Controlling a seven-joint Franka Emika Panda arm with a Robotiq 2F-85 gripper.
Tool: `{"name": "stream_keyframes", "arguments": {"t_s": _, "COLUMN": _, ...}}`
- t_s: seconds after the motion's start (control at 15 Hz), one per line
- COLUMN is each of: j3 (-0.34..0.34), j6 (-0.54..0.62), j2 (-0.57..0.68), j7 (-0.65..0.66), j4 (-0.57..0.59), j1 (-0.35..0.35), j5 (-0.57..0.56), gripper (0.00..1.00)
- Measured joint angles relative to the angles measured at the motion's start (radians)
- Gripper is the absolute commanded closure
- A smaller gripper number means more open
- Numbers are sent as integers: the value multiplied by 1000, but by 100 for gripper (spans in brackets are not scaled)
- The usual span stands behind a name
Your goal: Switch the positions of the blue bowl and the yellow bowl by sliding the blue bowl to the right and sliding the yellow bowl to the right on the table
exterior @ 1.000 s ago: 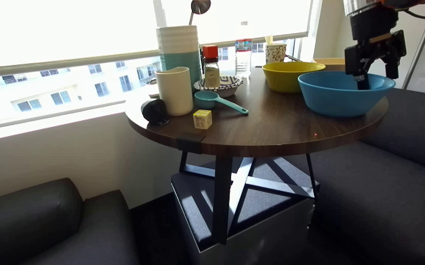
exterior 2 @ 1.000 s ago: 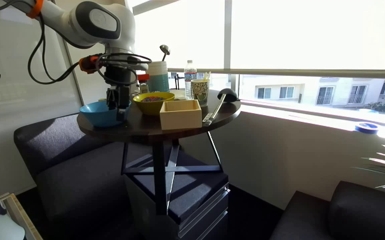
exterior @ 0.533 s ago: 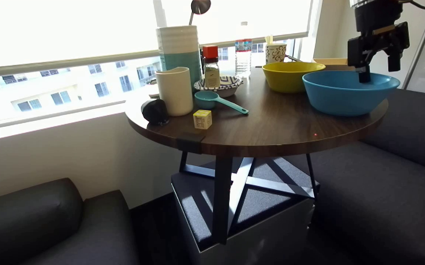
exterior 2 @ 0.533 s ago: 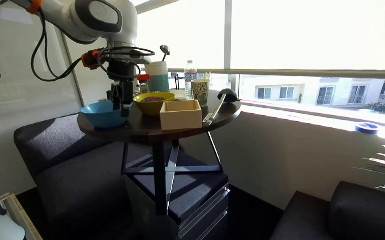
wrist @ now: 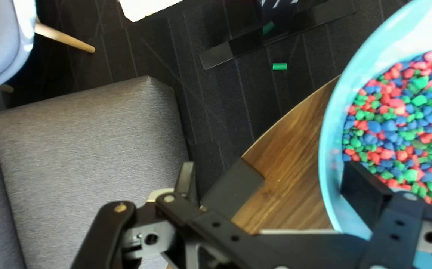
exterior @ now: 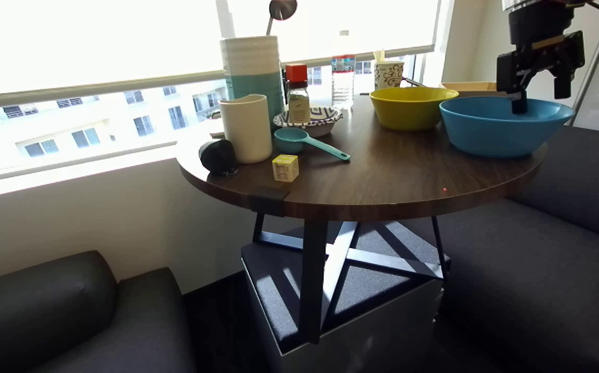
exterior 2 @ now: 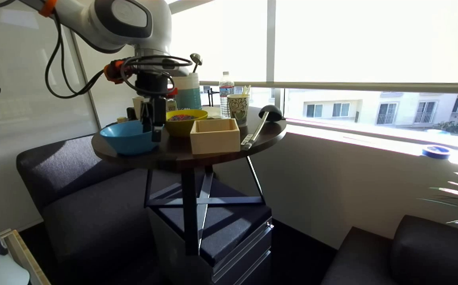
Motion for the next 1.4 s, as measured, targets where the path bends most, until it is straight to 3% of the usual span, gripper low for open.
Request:
{"name": "stream_keyframes", "arguments": {"t_s": 0.33, "j3": -3, "j6": 4, "j2": -7, "j7": -11, "j4": 17, "j1": -11, "j5": -41, "gripper": 0}}
{"name": "stream_keyframes", "arguments": {"t_s": 0.93, "j3": 114, "j6": -59, "j2": -110, "j7": -111, "j4": 72, "j1": 71, "j5": -157, "gripper": 0}}
{"name": "stream_keyframes", "arguments": {"t_s": 1.4, "j3": 90, "j6": 162, "j2": -60, "j7": -399, "j4": 148, "j1": 118, "j5": -166, "gripper": 0}}
